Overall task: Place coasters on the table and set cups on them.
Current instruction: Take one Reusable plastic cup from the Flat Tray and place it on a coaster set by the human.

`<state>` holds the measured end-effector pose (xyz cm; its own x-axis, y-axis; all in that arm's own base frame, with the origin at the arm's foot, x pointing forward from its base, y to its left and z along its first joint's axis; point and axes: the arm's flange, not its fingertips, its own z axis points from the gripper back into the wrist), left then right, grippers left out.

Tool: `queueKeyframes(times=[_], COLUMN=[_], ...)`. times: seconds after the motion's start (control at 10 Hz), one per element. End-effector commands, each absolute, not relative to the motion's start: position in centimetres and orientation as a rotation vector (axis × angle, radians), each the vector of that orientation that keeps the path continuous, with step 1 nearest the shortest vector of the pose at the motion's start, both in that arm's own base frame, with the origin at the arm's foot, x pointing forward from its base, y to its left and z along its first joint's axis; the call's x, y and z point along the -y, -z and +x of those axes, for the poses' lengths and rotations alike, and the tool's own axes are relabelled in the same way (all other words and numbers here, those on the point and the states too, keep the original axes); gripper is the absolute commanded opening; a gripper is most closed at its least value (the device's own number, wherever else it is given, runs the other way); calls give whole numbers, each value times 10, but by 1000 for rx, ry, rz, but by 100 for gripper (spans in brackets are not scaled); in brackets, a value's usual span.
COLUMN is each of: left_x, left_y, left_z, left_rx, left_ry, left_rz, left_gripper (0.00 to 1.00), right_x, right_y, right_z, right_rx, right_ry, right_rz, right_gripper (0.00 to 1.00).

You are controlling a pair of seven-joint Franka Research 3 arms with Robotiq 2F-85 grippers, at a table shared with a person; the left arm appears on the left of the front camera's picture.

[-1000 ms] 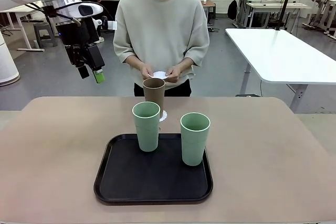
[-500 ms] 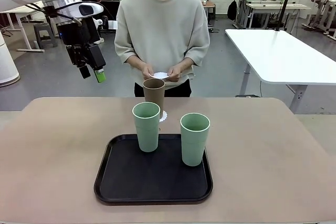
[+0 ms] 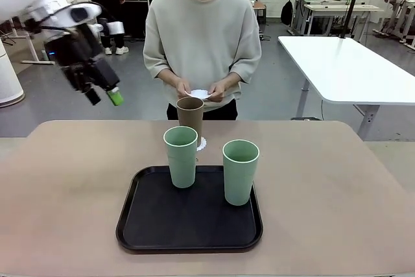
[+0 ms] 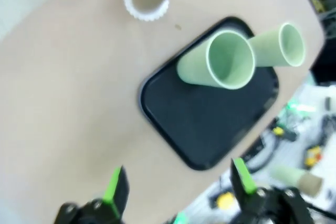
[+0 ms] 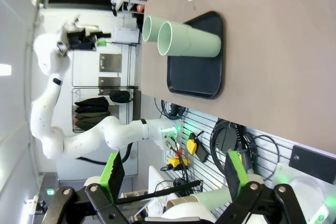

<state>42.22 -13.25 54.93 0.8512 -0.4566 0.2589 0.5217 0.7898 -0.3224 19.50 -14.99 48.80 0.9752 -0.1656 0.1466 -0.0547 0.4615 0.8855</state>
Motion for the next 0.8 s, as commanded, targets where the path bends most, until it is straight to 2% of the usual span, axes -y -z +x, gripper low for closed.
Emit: queueKeyframes(times=[0.0, 0.4, 0.6, 0.7], left_x=[83, -32, -82, -104], left_y=[-525, -483, -482, -481], left_z=[371, 344, 343, 341], left_rx=[324, 413, 367, 354], left_ry=[435, 387, 385, 344], left_rz=[-573, -1176, -1366, -1400], left_gripper=[100, 100, 100, 100], right_x=[150, 150, 150, 150], right_y=[-489, -489, -489, -489], right_z=[195, 195, 195, 195], right_rx=[226, 226, 226, 226], right_ry=[63, 63, 63, 63], right_rz=[1098, 1098, 1098, 1098], right_gripper=[100, 100, 100, 100])
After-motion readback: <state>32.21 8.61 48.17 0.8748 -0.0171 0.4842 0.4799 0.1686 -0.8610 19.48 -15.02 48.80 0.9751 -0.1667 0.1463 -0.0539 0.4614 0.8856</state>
